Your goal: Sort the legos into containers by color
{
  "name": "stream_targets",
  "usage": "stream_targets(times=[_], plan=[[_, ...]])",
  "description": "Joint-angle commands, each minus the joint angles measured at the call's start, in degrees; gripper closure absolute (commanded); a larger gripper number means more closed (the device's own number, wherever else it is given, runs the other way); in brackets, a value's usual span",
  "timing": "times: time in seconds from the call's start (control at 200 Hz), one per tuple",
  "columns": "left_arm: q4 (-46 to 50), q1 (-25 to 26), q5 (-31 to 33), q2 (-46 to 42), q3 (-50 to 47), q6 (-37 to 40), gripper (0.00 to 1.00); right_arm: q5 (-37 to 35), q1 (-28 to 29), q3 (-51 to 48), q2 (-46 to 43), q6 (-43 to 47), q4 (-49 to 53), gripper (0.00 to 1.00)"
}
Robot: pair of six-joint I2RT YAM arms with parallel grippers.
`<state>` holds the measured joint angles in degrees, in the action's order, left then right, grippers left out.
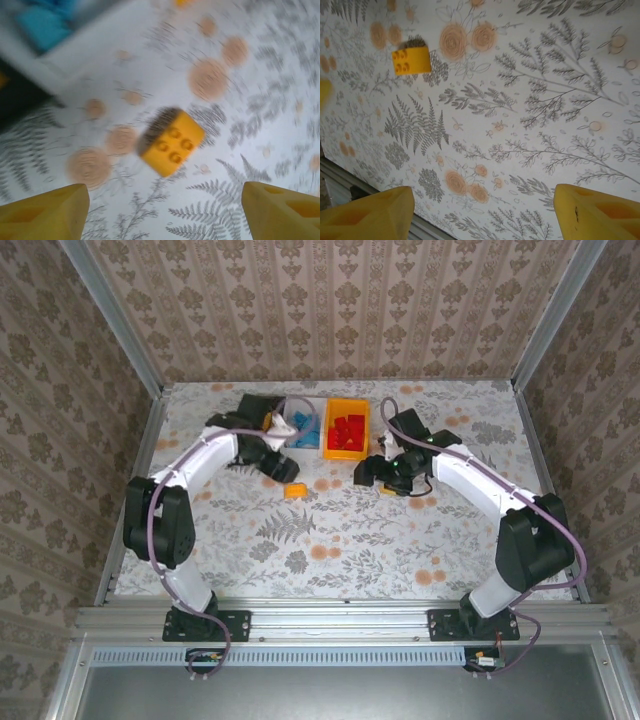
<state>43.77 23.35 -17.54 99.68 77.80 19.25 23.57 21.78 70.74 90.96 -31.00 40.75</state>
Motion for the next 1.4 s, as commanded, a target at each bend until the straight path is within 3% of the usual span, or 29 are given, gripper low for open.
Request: stream_targets(times=[0.0,0.28,0.765,0.975,1.115,1.325,1.395], plan=[[-4.05,2.24,0.78,-1.02,-2.65,15.12,0.17,1.3,-1.26,1.22,-0.69,2.15,1.83,0.24],[-4.42,7.35,5.64,6.21,-0.25,22.93,0.16,1.49,-3.22,-2.79,-4.98,1.36,1.83,0.25],[-4.83,7.67,7.11,14.93,2.66,24.7,0.18,1.16,-4.43,-6.29,-9.79,-0.64,2.68,0.25],[-3.2,6.83,5.24,17.54,2.88,24.8,0.4,0.43,-4.59,-6.2,-10.6,-0.55,3.43,0.24],[-2.59,5.9,5.42,17.56,3.4,23.25,0.48,0.51,-4.74,-6.15,-10.52,-0.48,3.2,0.25],[-0.27,4.6,2.76,17.65,4.38,21.89,0.8,0.95,-4.75,-5.56,-9.24,-0.56,2.45,0.24],[0.6,4.4,2.01,17.74,4.5,21.42,0.83,1.04,-4.8,-5.13,-8.8,-0.34,2.49,0.24]])
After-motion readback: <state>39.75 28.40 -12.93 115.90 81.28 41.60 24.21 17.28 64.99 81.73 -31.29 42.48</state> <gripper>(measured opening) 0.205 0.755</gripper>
